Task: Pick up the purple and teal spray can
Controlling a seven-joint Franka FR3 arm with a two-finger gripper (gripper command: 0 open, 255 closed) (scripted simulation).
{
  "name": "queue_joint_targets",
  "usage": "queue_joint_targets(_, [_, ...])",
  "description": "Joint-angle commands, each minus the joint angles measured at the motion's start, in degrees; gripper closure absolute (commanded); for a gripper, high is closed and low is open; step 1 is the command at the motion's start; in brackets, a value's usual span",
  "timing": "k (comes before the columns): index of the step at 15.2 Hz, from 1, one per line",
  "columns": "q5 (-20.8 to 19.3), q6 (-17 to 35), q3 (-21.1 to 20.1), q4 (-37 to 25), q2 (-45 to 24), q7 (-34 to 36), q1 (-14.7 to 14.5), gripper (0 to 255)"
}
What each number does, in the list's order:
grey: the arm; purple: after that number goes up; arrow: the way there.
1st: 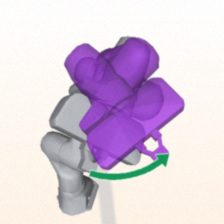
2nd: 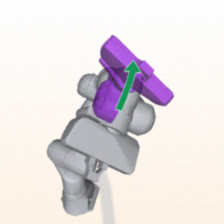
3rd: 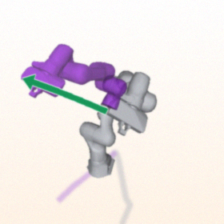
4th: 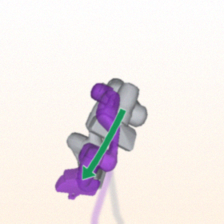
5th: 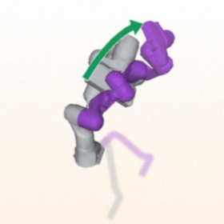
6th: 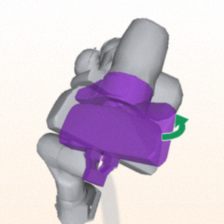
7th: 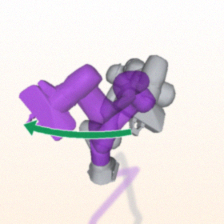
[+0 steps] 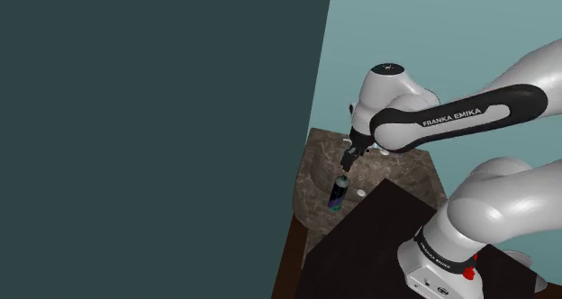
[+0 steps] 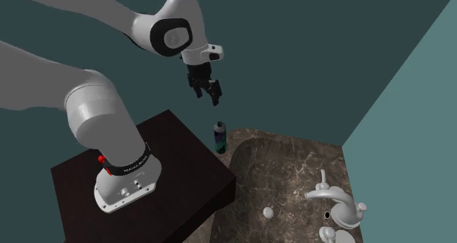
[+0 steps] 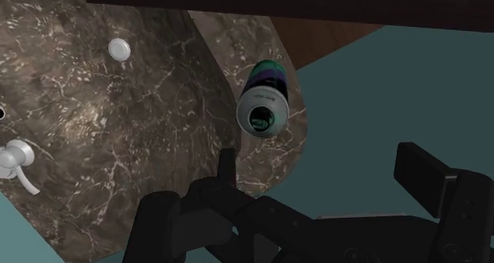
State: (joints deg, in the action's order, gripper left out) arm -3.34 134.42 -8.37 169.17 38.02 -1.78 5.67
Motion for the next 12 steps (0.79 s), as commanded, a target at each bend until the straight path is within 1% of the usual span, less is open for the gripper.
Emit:
queue_joint_targets(1, [-1.5, 7.1, -1.2, 1.2, -4.6, 1.9, 1.7, 0])
queue_joint_targets(3, [-4.1, 14.4, -2.7, 1.9, -10.3, 4.2, 4.6, 0])
queue_joint_targets(4, [-5.9, 18.0, -3.8, 2.0, -13.4, 5.7, 6.5, 0])
queue_joint_targets(5, [-8.3, 21.7, -5.2, 1.9, -16.6, 7.7, 8.9, 0])
queue_joint_targets(6, [-11.6, 25.2, -7.1, 1.6, -19.9, 10.3, 12.1, 0])
queue_joint_targets(7, [-16.1, 28.6, -9.7, 1.1, -23.3, 13.8, 16.3, 0])
queue_joint_targets(8, [-22.7, 31.5, -13.2, 0.1, -26.8, 18.9, 21.9, 0])
queue_joint_targets(10, [-29.0, 33.3, -16.0, -0.7, -29.4, 23.8, 26.4, 0])
queue_joint_targets(12, [-37.5, 34.5, -18.8, -1.8, -32.3, 30.4, 31.1, 0])
